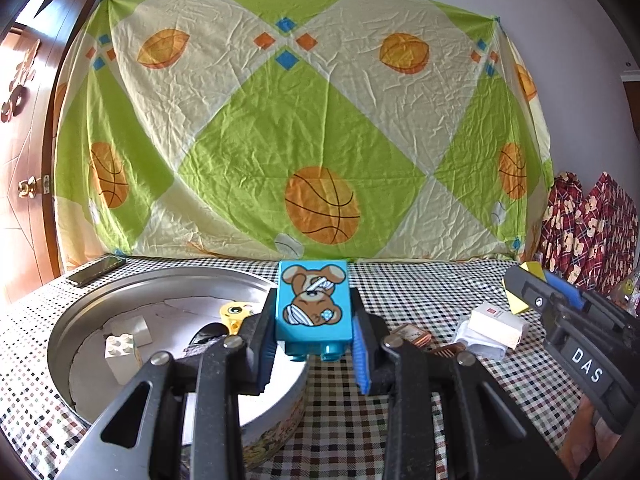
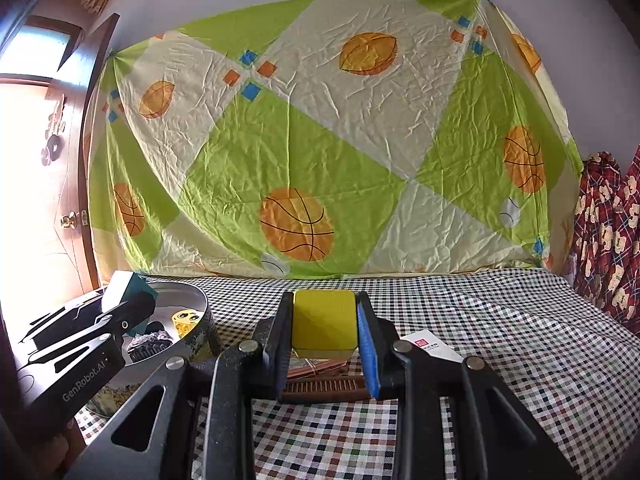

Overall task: Organize rigid objects
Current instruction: 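Lift the bear block and yellow cube and carry them over the tin, then lower the bear block and yellow cube down into the tin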

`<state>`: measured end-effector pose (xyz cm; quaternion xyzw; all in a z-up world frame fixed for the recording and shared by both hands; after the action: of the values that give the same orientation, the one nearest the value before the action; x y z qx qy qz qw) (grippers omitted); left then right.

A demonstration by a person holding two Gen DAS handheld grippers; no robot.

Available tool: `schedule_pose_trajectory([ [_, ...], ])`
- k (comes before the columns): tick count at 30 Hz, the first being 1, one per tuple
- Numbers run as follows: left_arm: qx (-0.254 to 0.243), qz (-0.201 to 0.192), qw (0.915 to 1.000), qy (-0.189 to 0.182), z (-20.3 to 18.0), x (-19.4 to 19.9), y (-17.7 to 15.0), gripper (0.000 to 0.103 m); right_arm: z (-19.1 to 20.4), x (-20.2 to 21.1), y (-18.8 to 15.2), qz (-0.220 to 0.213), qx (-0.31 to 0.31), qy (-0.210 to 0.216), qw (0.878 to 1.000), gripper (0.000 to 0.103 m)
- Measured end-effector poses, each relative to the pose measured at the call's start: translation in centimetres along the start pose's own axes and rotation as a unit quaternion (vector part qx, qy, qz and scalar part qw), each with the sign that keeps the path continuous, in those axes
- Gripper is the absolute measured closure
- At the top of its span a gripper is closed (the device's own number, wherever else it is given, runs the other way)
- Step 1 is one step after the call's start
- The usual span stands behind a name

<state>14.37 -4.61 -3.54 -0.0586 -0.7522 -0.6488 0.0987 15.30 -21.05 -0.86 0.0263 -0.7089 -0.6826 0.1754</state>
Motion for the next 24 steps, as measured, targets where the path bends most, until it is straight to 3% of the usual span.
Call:
schedule_pose_trajectory([
  [24,0.025,0.008,0.9989,0.039,5.6,-0.1,0.4,0.073,7.3,-2.1,0.3,0.005,0.028,0.058,0.998,0.071],
])
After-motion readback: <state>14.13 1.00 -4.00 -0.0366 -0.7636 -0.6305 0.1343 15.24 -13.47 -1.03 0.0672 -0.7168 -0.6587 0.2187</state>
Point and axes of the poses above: each gripper's, at about its wrist camera, not at the fingertips, and x roughly against the way its jaws point, z to its left, y to its top, the point moved 10 cm from there along -x, roughly the way its jaws point, and after that the axes turned 5 degrees about x, right-handed, at the moved point
